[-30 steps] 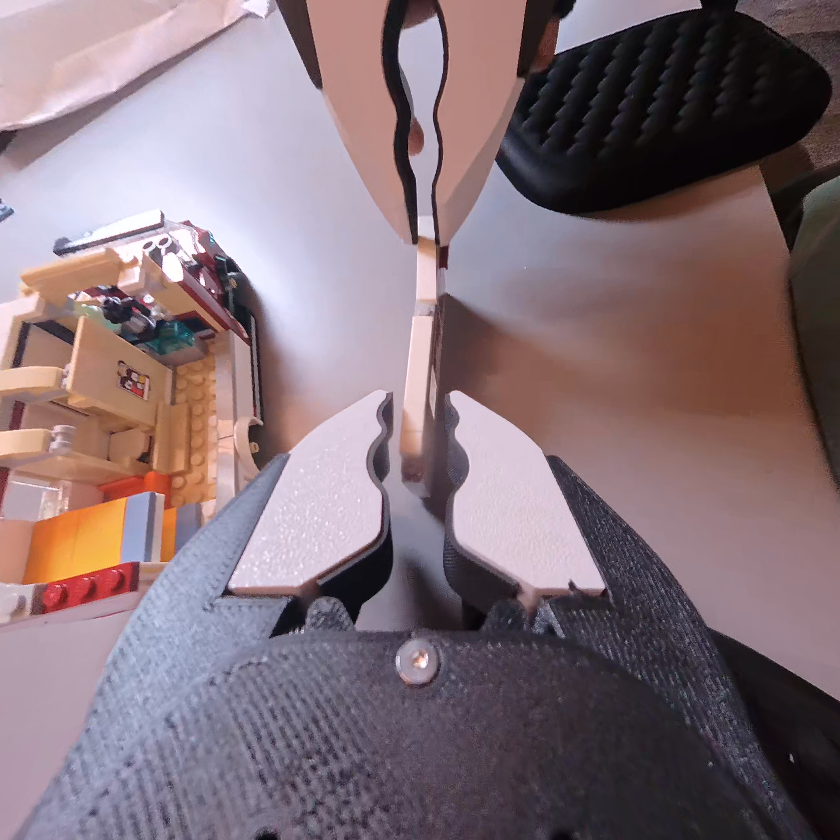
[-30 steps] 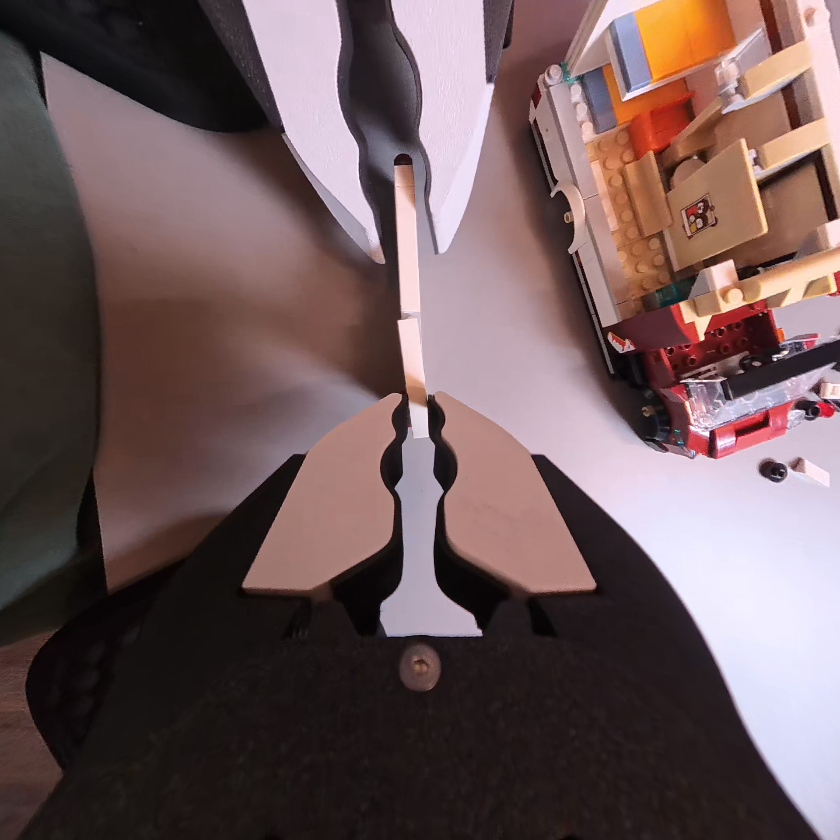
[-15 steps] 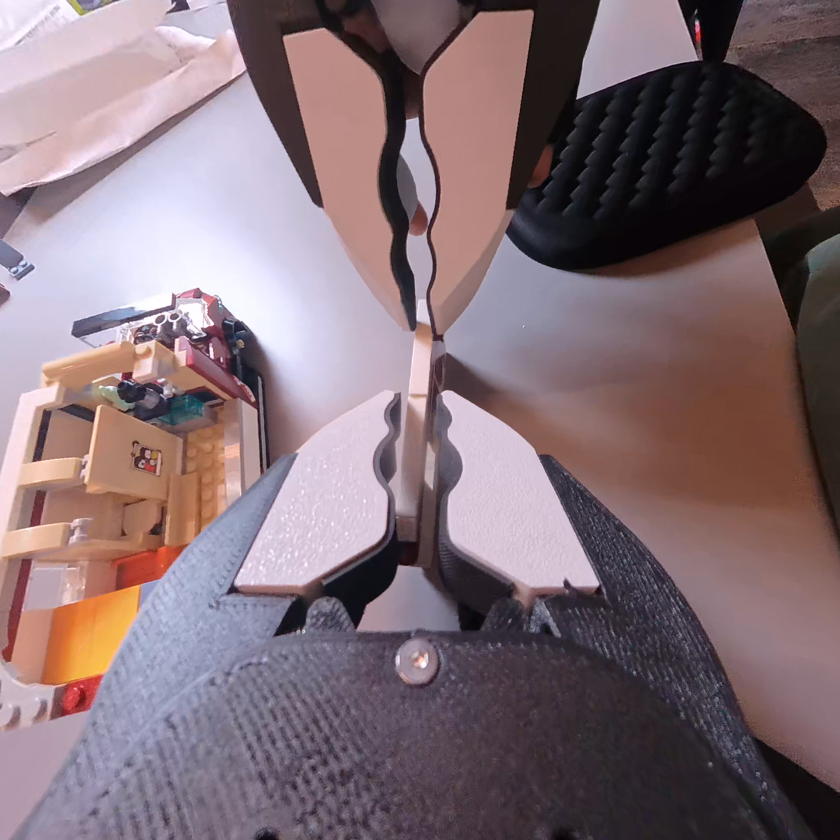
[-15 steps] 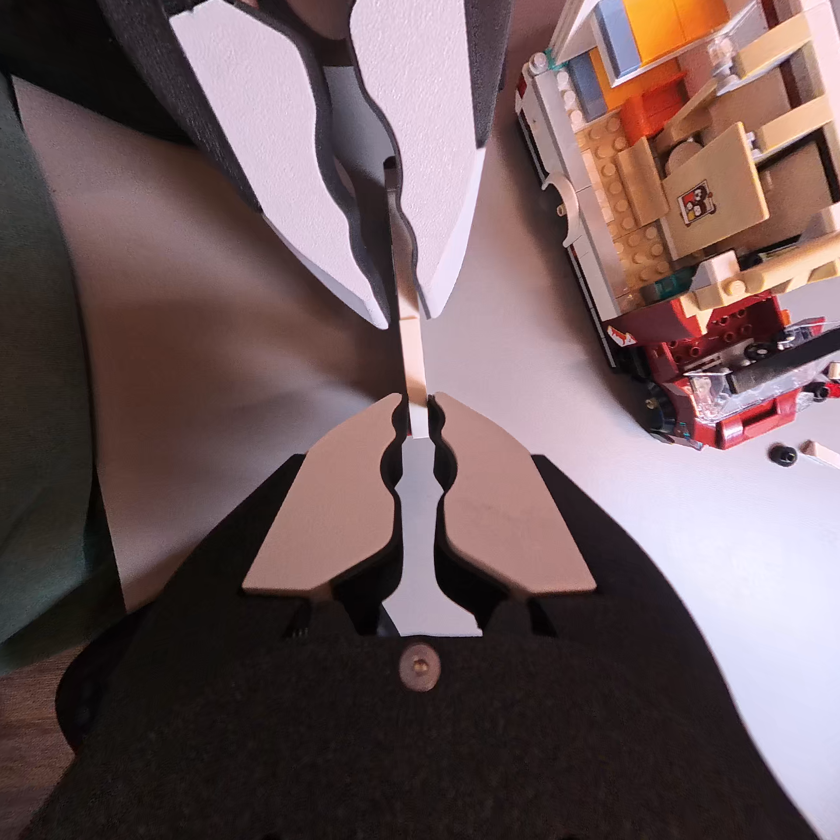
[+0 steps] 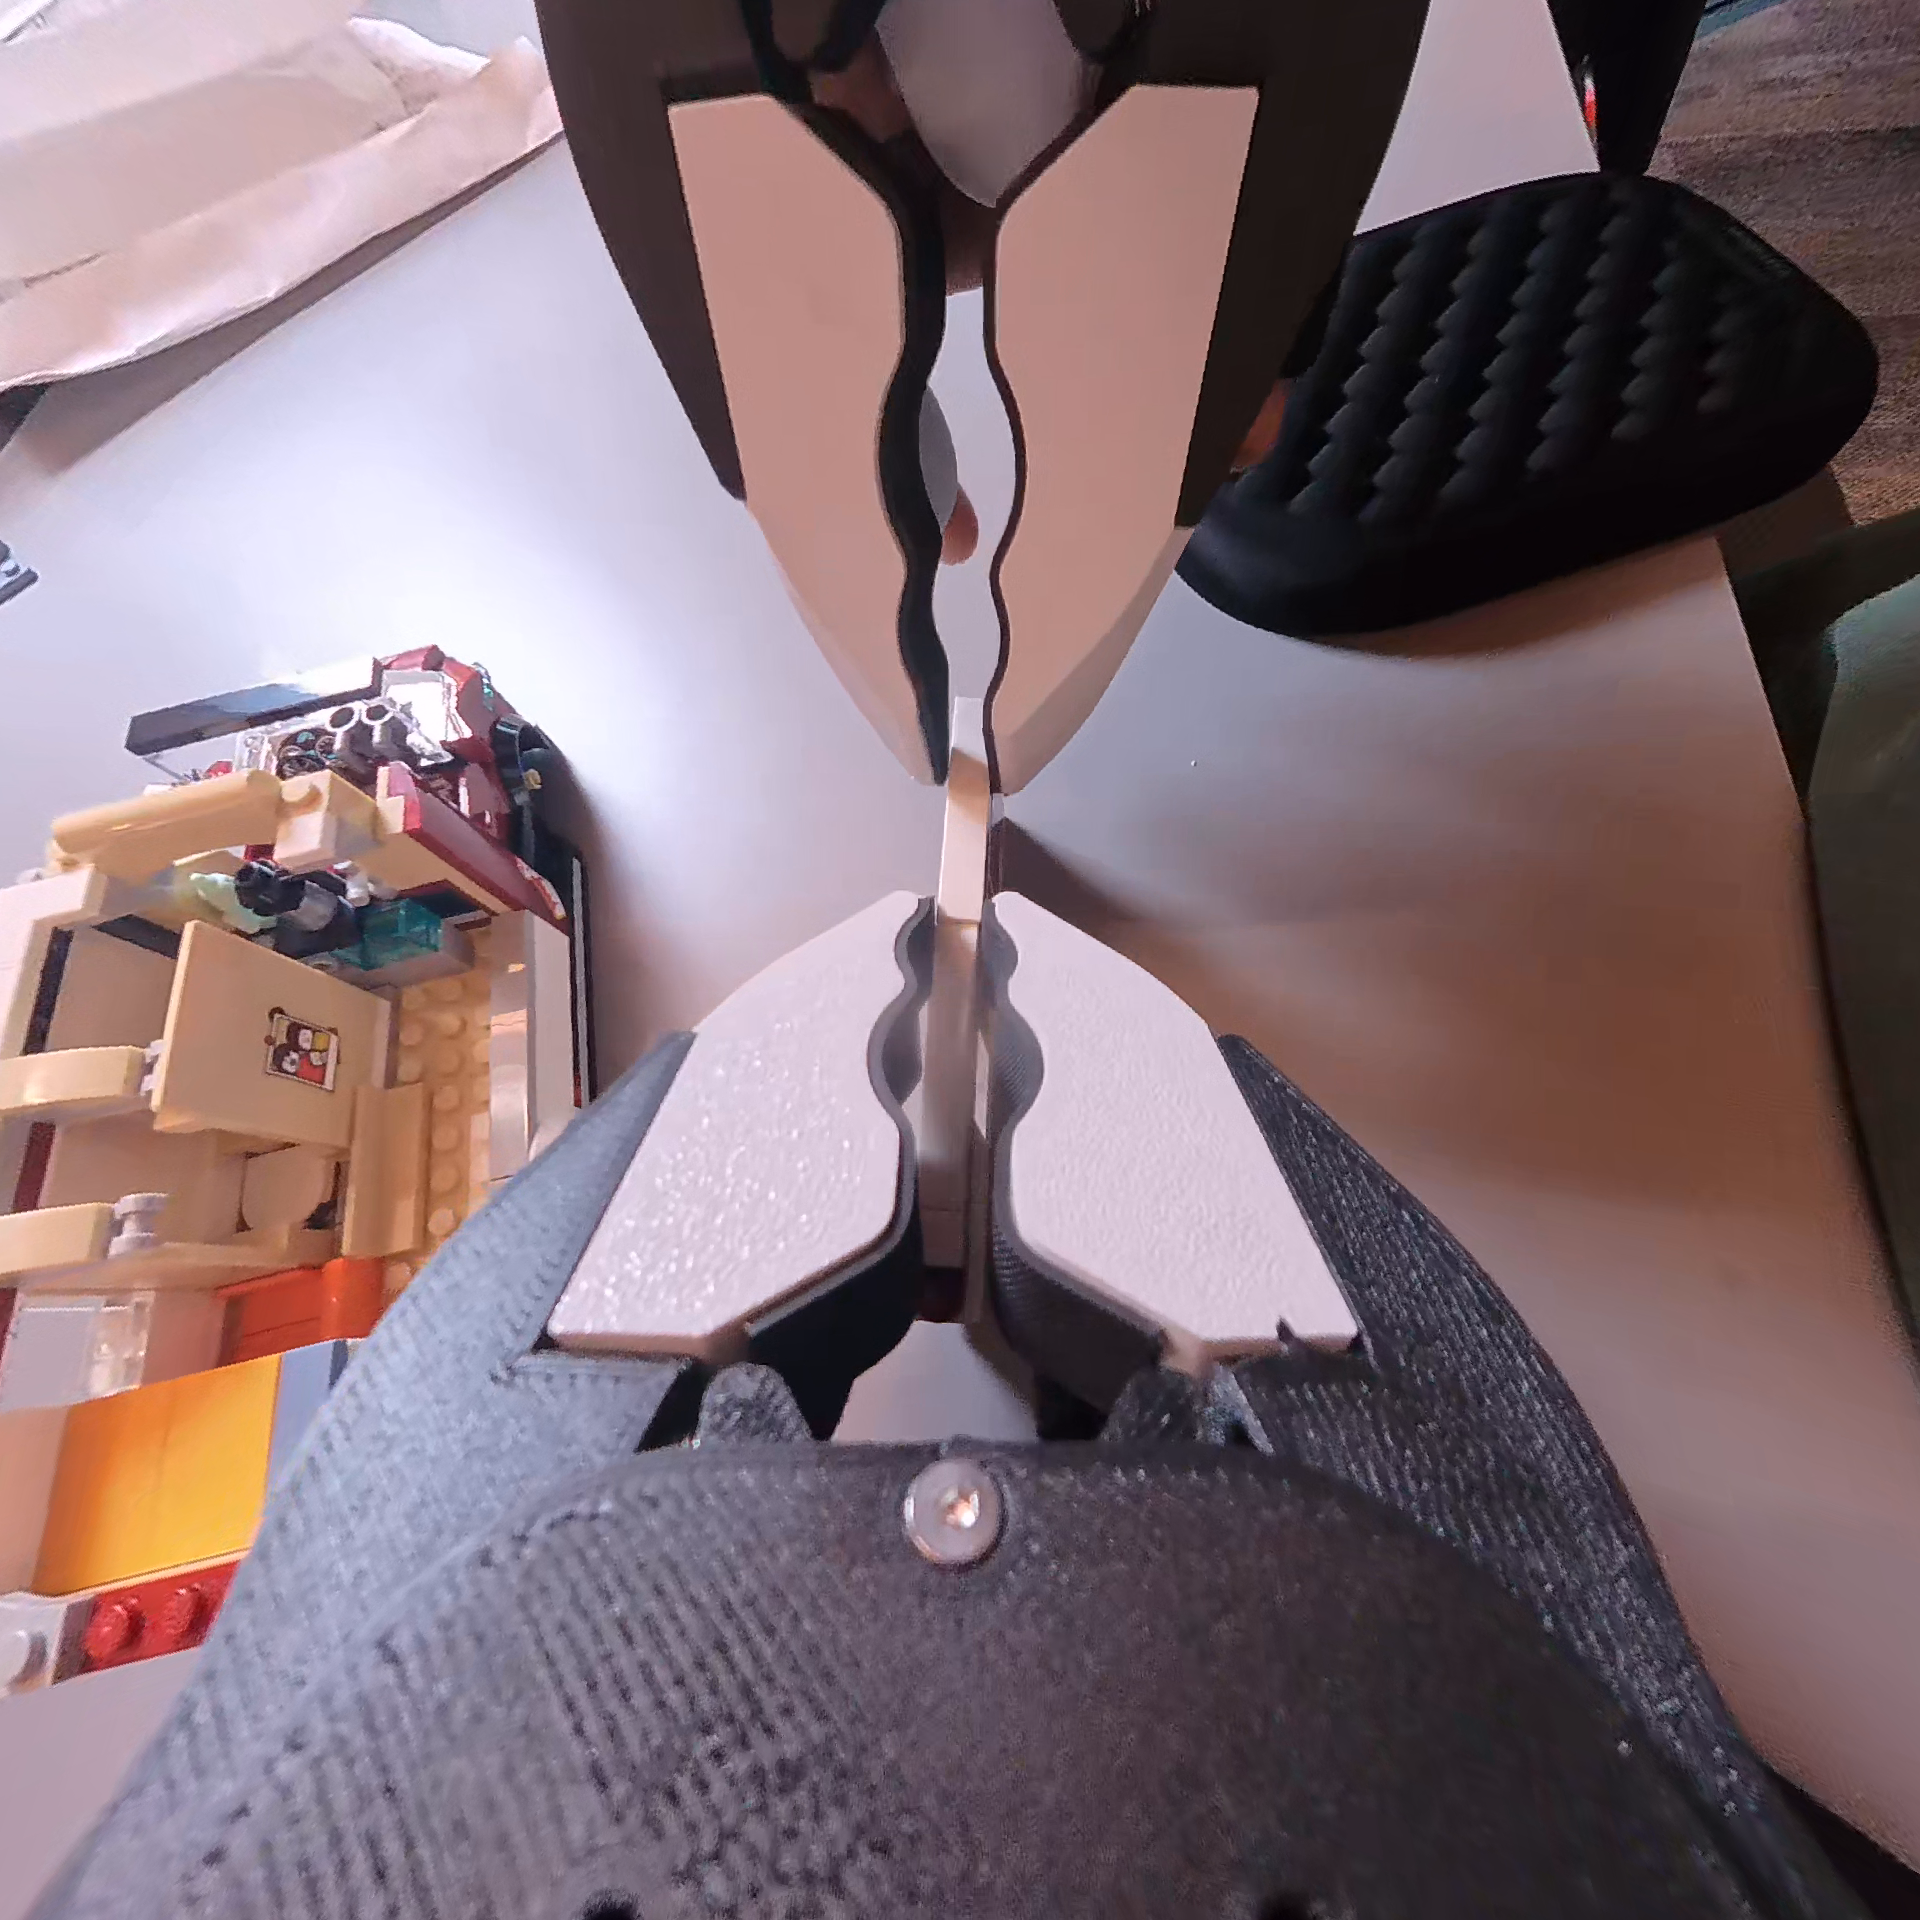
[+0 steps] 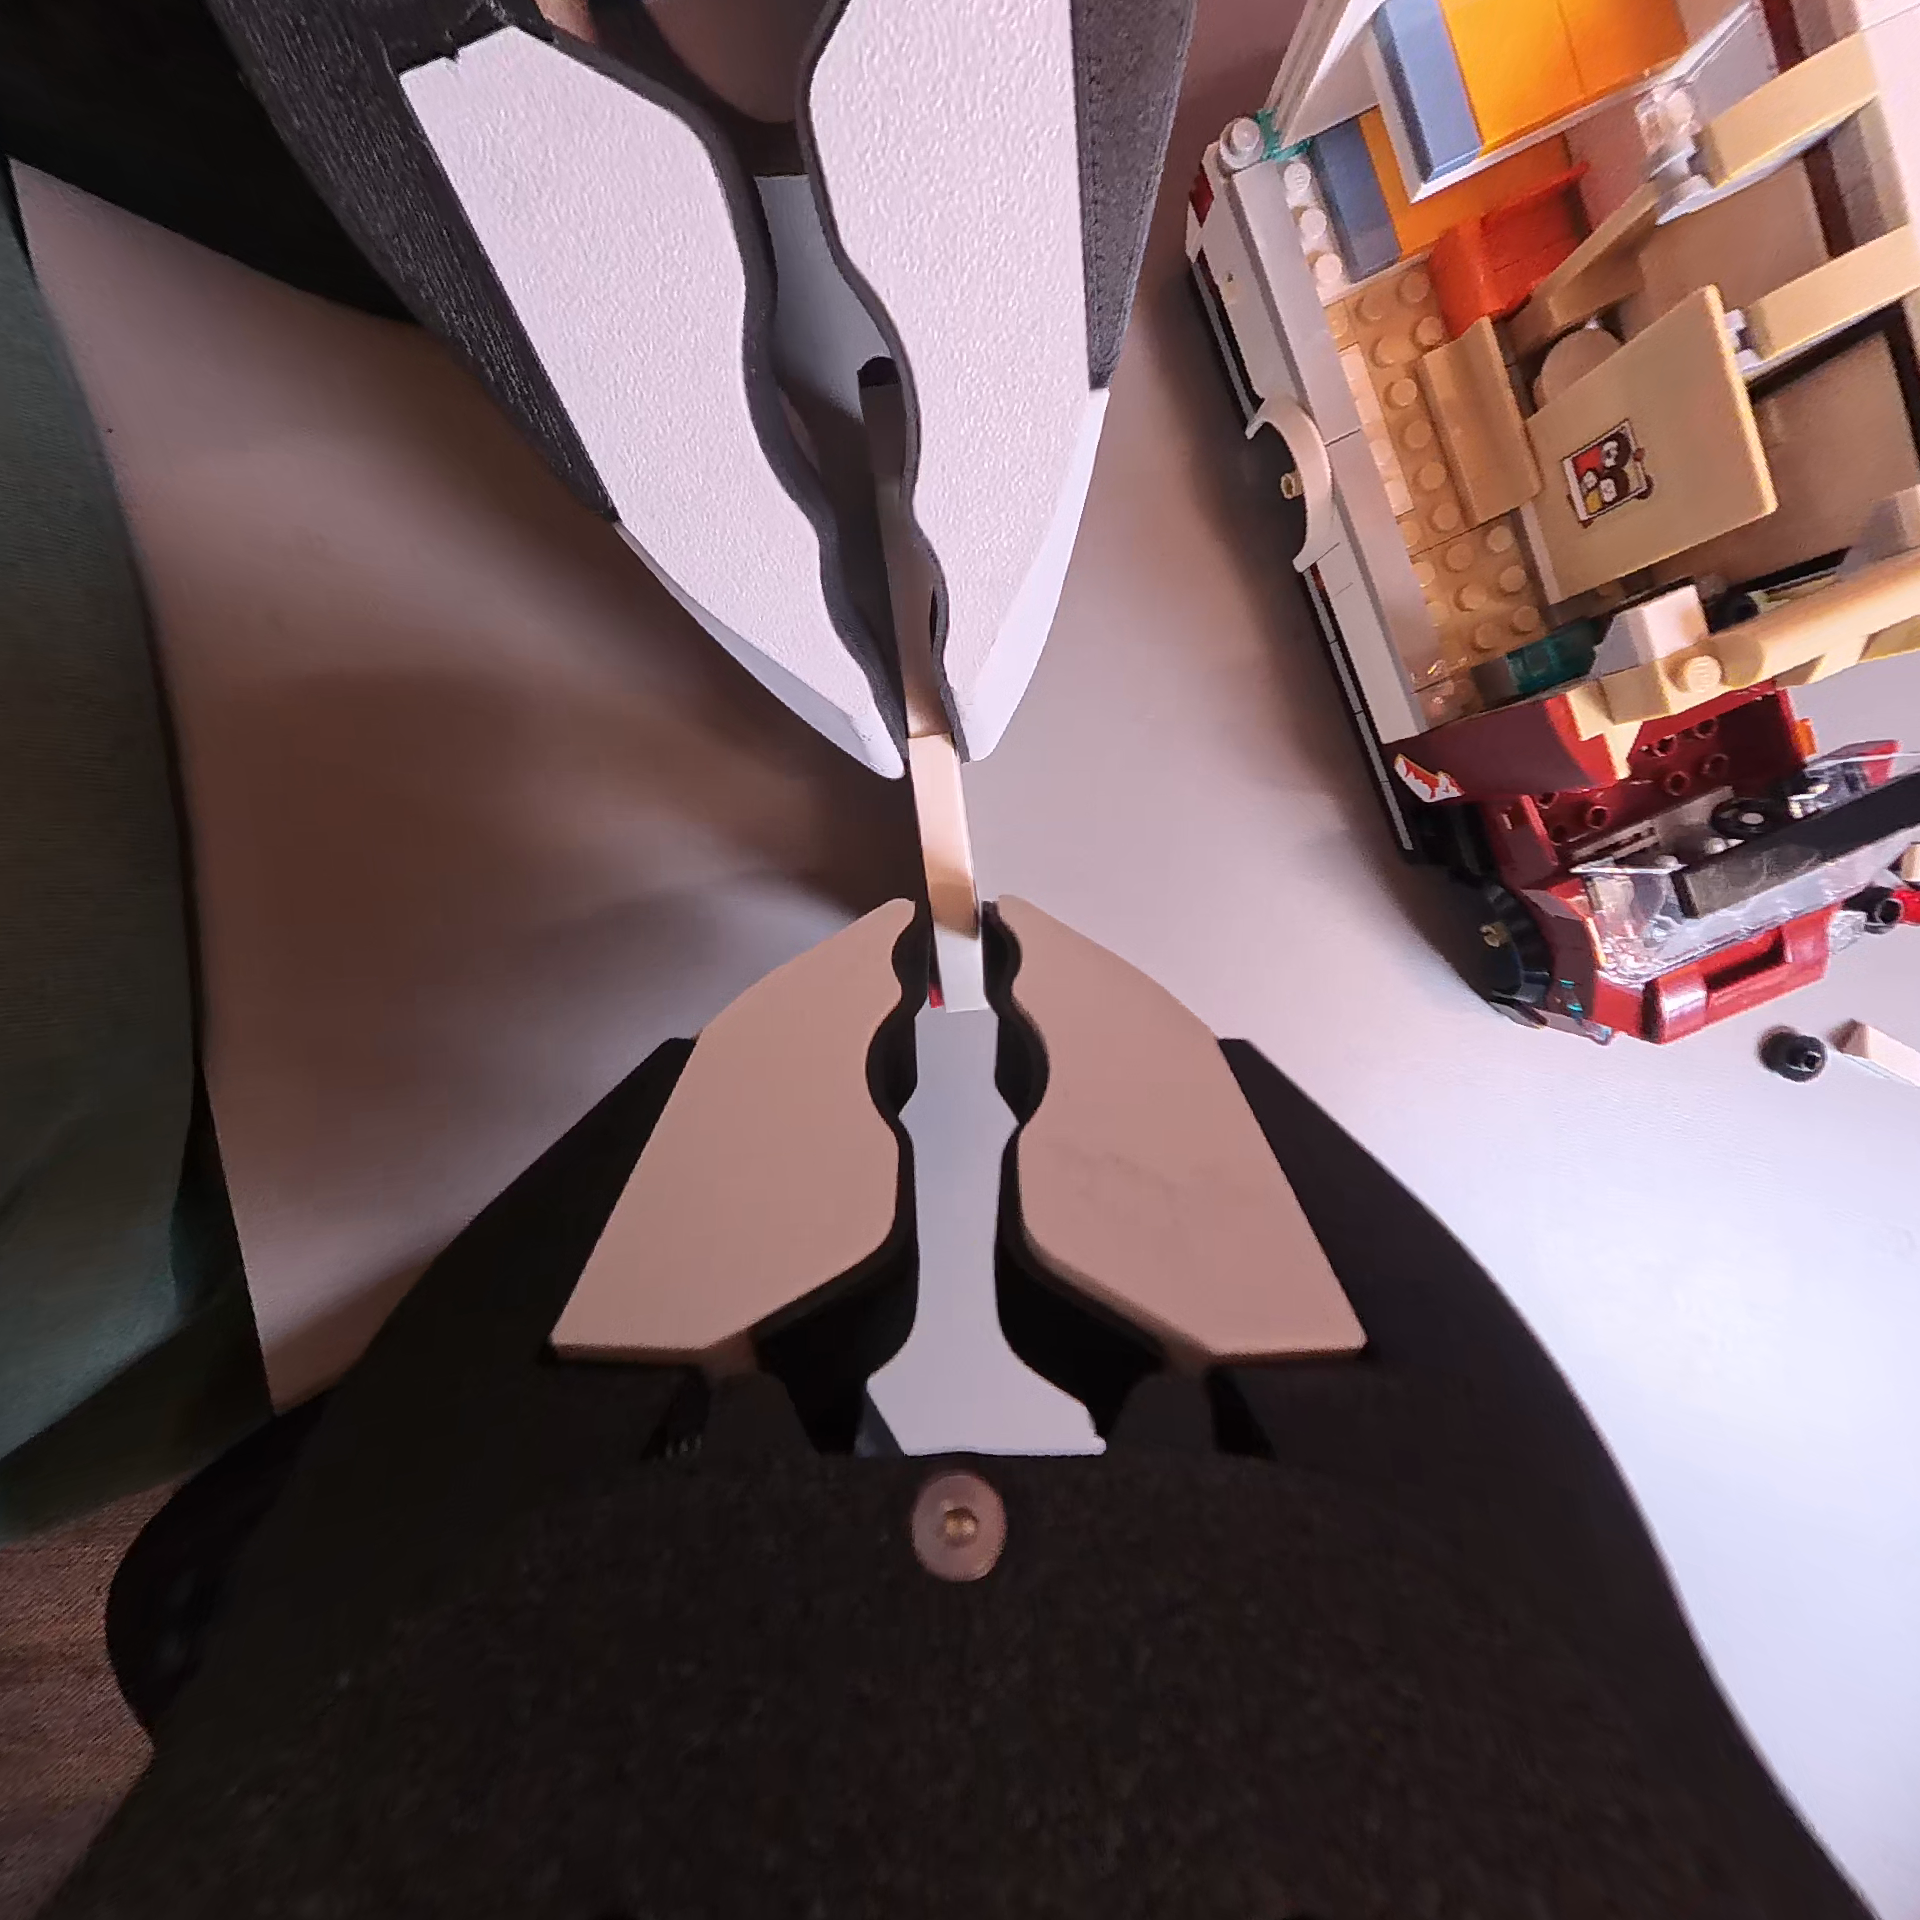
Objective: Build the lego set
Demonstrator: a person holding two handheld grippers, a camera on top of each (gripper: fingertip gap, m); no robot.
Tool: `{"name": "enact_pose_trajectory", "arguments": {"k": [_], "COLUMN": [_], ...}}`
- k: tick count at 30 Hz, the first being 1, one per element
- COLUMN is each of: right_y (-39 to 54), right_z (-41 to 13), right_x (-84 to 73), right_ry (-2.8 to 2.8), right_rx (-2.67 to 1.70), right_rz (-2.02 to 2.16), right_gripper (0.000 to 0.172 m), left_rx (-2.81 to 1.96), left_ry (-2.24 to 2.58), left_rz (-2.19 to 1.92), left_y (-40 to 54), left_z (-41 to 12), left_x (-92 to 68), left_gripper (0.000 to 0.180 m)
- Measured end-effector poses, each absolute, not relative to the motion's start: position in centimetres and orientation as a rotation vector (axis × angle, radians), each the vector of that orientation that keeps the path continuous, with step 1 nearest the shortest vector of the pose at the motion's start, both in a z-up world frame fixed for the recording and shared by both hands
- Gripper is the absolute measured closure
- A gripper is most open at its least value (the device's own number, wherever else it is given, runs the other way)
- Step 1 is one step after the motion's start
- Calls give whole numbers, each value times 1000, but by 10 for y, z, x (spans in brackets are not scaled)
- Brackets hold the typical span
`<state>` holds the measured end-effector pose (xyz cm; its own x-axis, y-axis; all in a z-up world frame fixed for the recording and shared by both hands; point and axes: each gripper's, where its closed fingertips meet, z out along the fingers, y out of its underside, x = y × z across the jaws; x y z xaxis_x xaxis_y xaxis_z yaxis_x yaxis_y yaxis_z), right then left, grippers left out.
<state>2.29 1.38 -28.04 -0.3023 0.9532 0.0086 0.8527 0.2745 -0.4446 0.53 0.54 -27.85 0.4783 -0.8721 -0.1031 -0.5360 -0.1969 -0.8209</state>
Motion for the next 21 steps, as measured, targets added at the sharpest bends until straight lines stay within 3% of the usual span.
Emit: {"name": "enact_pose_trajectory", "arguments": {"k": [9, 21], "right_y": [16, 23], "right_z": [-263, -272], "right_x": [25, 37], "right_ry": [-2148, -1909], "right_rx": [-1410, -1062], "right_rz": [628, 345], "right_gripper": [128, 141], "left_rx": [-1873, -1877], "left_ry": [1172, 1155], "left_rz": [-499, -539], "left_y": [5, 5], "left_z": [-279, -279], "left_x": [5, 6], "left_gripper": [172, 172]}}
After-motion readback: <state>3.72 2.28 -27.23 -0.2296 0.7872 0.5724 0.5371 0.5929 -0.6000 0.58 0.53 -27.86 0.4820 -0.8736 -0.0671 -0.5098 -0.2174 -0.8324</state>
